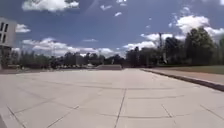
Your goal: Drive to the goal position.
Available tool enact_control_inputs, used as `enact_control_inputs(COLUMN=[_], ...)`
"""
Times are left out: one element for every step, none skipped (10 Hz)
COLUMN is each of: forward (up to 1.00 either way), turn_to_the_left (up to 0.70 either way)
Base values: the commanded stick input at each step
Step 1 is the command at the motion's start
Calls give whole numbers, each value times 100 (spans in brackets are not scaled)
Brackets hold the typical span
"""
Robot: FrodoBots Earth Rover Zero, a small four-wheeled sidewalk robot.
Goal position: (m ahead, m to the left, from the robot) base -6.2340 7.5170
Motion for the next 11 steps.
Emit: enact_control_inputs(forward=[70, 70, 70, 70, 70, 70, 70, 70, 70, 70, 70], turn_to_the_left=[10, 18, 30, 17, 6, 4, 2, 0, 0, 0, 0])
